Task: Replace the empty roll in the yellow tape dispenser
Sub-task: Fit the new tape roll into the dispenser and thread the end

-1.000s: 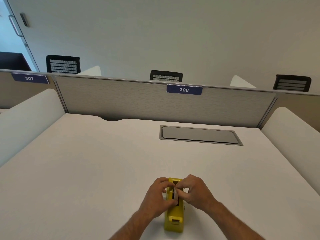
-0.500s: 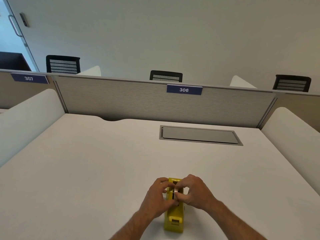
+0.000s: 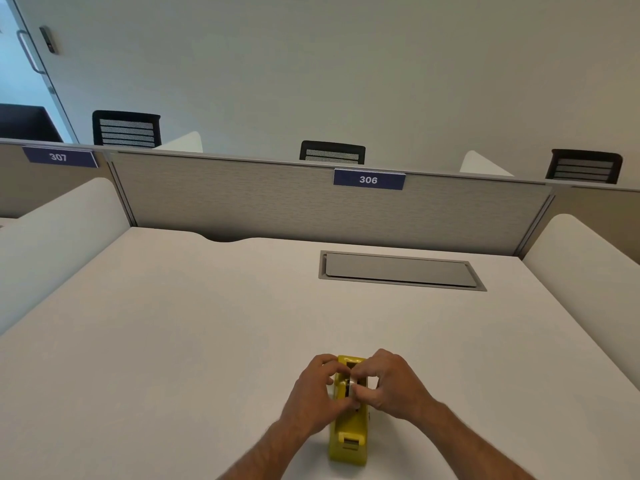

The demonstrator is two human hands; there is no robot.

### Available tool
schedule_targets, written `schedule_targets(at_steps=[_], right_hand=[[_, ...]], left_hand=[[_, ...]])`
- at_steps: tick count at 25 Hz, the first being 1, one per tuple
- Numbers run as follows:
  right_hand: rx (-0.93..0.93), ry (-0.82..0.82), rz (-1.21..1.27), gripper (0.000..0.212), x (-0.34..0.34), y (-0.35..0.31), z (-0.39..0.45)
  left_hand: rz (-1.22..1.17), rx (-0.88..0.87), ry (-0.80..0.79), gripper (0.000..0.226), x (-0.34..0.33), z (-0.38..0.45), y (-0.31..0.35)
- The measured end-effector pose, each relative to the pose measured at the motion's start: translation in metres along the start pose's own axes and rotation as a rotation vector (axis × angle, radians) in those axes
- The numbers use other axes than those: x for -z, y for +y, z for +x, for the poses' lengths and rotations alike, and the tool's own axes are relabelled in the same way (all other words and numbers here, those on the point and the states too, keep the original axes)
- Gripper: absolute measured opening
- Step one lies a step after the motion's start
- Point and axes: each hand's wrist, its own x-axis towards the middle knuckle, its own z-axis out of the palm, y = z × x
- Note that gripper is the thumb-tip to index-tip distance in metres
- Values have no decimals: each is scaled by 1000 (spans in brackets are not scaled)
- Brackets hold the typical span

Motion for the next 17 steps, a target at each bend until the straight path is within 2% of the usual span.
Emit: schedule_targets(at_steps=[12, 17], right_hand=[[-37, 10, 40, 14, 2, 1, 2], [-30, -18, 11, 24, 2, 1, -2]], left_hand=[[24, 5, -1, 53, 0, -1, 3], [21, -6, 11, 53, 0, -2, 4]])
